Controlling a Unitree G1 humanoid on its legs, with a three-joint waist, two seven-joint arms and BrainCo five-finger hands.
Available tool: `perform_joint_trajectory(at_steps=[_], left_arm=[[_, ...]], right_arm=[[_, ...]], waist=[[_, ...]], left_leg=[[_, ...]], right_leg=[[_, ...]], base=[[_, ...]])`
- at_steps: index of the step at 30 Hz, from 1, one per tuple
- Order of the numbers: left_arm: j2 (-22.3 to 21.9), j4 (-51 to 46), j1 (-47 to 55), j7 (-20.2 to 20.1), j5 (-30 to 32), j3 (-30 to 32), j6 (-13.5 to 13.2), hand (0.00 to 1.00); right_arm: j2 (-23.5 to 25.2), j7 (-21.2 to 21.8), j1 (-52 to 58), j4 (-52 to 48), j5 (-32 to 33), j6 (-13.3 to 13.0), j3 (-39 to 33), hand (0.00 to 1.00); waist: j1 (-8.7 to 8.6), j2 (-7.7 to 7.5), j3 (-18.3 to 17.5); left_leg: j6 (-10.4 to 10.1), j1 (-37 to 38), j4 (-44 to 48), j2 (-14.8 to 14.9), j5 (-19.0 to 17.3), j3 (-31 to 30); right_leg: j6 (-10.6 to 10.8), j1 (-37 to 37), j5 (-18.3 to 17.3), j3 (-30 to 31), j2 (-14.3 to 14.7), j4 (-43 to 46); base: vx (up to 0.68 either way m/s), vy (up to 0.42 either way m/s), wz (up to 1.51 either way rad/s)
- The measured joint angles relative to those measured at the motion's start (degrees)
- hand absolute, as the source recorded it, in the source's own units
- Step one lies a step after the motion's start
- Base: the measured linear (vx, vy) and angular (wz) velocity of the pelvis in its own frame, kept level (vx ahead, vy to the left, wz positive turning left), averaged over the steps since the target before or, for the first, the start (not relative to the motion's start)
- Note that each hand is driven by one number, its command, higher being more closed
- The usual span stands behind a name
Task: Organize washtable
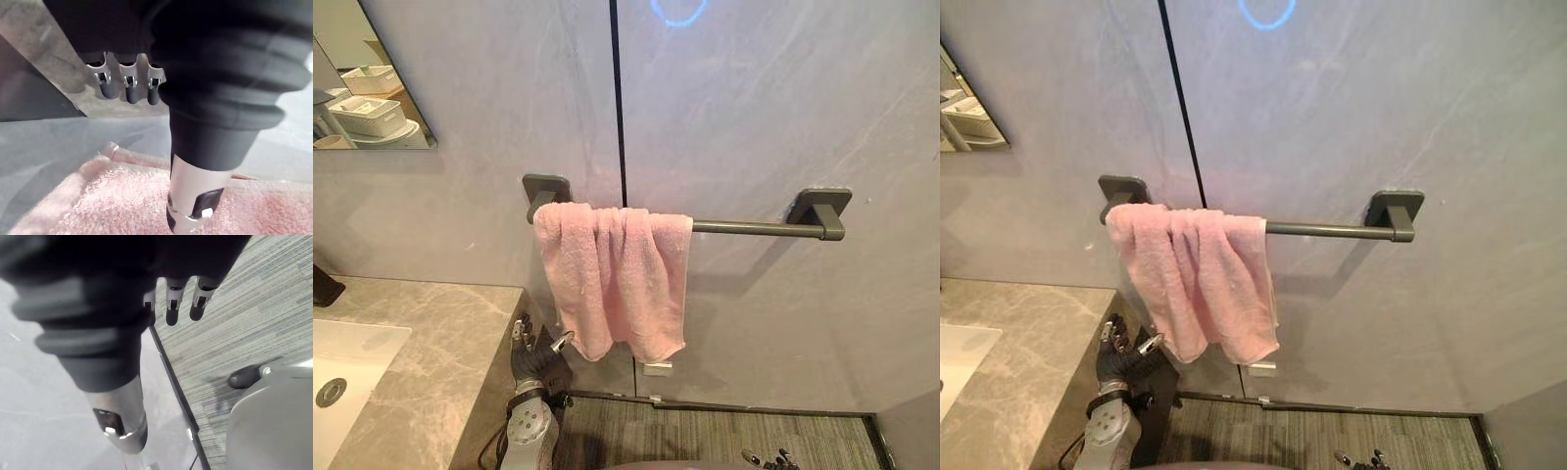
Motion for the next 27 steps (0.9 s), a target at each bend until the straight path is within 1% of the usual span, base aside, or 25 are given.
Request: perform_joint_trajectory(at_steps=[9,12,16,18,24,27], left_arm=[[3.29,1.14,-2.09,0.0,4.26,-0.52,0.08,0.0],[3.96,2.62,-2.59,0.0,4.26,-0.48,0.17,0.0],[4.59,4.18,-3.59,-0.12,4.25,-0.45,0.27,0.0],[5.0,4.58,-4.09,-0.7,4.26,-0.49,0.33,0.0],[5.87,4.65,-4.23,-1.26,4.26,-0.73,0.42,0.0],[6.4,5.25,-4.35,-1.3,4.29,-2.12,0.42,0.0]], right_arm=[[-0.49,0.12,-0.17,0.9,-0.5,0.04,-0.04,0.0],[-0.65,0.15,-0.16,0.92,-0.54,0.06,-0.03,0.0],[-1.52,0.19,-0.83,1.46,-0.54,0.15,-0.18,0.0],[-1.51,0.22,-1.21,1.47,-0.55,0.16,-0.35,0.0],[-1.49,0.33,-1.68,2.45,-0.6,0.19,-0.46,0.0],[-1.51,0.36,-1.7,2.47,-0.62,0.19,-0.55,0.0]], waist=[[-0.27,0.08,0.01],[-0.38,0.12,0.02],[-1.52,0.1,0.01],[-1.76,0.11,0.04],[-1.65,0.21,0.01],[-1.69,0.25,-0.01]], left_leg=[[-0.01,-0.01,-0.03,-0.14,-0.02,0.16],[-0.02,-0.01,-0.15,-0.14,-0.04,0.37],[-0.06,-0.67,-0.27,-0.19,-0.1,0.6],[-0.09,-0.9,-0.28,-0.2,-0.13,0.63],[-0.08,-1.14,-0.29,-0.26,-0.26,0.43],[-0.11,-1.19,-0.29,-0.26,-0.29,0.37]], right_leg=[[-0.11,-0.13,0.1,0.7,-0.04,-0.14],[-0.13,-0.27,0.14,1.06,0.01,-0.28],[-0.12,-1.25,0.15,1.45,0.02,-0.29],[-0.1,-1.55,0.2,1.69,0.05,-0.39],[-0.1,-1.54,0.48,1.94,0.08,-1.23],[-0.11,-1.55,0.56,1.95,0.08,-1.28]], base=[[-0.02,-0.008,-0.01],[-0.02,-0.015,-0.05],[-0.01,-0.018,-0.04],[0.01,-0.018,-0.07],[0.0,-0.006,-0.02],[-0.02,-0.015,0.0]])
